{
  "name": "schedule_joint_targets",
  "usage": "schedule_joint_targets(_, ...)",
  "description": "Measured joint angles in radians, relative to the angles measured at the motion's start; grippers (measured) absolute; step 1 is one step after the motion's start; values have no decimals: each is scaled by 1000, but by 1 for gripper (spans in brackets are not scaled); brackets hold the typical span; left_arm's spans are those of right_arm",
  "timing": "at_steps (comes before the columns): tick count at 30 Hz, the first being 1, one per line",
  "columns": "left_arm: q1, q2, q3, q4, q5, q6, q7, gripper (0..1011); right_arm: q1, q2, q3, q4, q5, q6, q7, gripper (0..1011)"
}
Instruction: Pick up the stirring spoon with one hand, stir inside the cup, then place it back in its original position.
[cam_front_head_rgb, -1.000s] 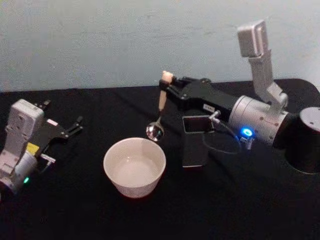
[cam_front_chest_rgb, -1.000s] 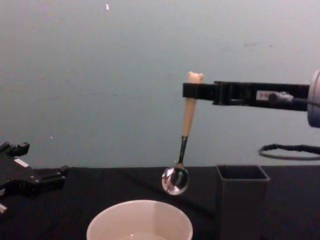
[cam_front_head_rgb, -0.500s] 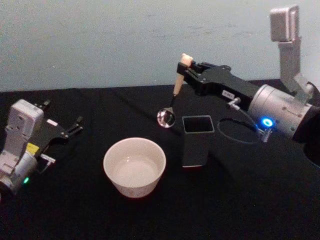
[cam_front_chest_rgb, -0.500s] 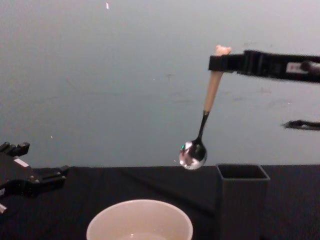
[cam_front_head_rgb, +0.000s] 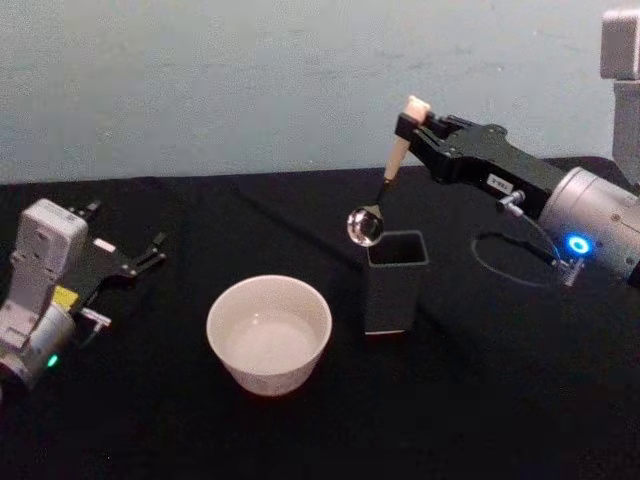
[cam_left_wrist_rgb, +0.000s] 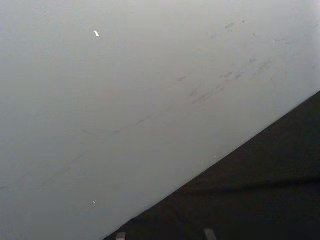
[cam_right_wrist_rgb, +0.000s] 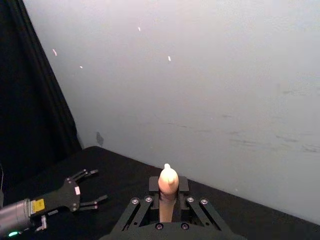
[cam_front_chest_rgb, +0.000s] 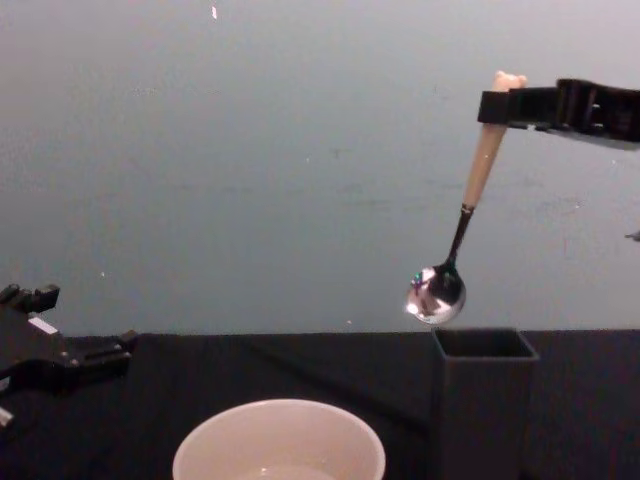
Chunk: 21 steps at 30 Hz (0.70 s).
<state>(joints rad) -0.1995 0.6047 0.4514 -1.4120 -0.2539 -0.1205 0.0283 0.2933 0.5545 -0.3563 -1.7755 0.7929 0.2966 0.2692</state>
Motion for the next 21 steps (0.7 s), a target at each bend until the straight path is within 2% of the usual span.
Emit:
schedule_joint_targets(12, 0, 0, 0, 0, 0, 0, 0, 1001, -35, 40, 22, -8, 10, -25, -28, 211)
schedule_joint_targets(21, 0, 0, 0, 0, 0, 0, 0, 1001, -43, 53, 21, 7, -4, -32, -30, 211)
